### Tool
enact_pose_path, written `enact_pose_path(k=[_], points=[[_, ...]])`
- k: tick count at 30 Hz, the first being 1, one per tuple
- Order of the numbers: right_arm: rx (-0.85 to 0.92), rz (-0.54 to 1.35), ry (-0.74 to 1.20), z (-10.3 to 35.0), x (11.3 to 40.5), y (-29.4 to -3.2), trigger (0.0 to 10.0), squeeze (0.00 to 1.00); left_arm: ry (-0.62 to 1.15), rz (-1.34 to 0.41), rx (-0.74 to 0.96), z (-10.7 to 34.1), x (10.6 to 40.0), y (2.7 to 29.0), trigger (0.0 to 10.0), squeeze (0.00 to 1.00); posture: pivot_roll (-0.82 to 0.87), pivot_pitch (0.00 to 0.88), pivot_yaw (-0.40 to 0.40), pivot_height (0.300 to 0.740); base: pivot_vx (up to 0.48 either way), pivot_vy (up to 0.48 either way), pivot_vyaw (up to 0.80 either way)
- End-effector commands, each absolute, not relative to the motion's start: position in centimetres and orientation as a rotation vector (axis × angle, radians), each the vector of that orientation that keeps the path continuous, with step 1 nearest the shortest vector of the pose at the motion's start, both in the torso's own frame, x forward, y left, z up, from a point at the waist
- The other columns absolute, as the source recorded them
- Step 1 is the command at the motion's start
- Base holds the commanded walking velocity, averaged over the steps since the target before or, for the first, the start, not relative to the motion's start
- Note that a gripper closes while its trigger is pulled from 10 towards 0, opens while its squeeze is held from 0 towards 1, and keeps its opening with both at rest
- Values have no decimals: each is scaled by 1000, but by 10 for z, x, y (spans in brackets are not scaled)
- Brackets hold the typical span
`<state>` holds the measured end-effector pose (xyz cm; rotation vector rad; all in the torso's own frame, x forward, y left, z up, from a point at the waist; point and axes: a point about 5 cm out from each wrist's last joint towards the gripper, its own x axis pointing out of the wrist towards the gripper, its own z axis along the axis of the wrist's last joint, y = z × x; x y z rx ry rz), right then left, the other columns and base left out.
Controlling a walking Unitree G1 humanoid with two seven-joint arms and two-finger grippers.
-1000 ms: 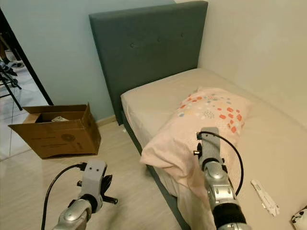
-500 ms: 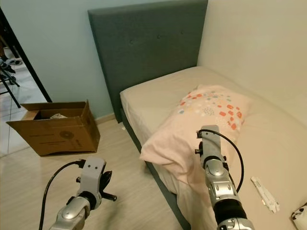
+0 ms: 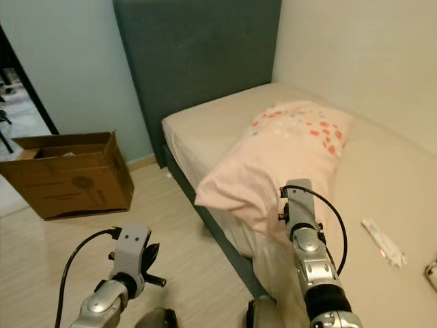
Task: Clean up the room
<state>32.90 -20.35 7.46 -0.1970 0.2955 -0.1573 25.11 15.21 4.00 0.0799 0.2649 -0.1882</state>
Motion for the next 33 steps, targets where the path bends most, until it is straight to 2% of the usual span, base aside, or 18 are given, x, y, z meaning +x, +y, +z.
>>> enact_pose_path(k=[1,15,28,33], points=[[-202,-161,310,70,327,-204,10000,0,278,-195,85,38,249,153,10000,0,-35,70,-15,587,0,0,0],[-216,-152,261,81,332,-205,10000,0,263,-190,105,40,252,157,10000,0,-34,73,-10,553,0,0,0],[-342,-142,228,93,339,-207,10000,0,234,-129,114,42,252,167,10000,0,-37,74,-41,553,0,0,0],[-425,-137,196,104,343,-209,10000,0,208,-111,108,45,250,173,10000,0,-42,79,-53,533,0,0,0]])
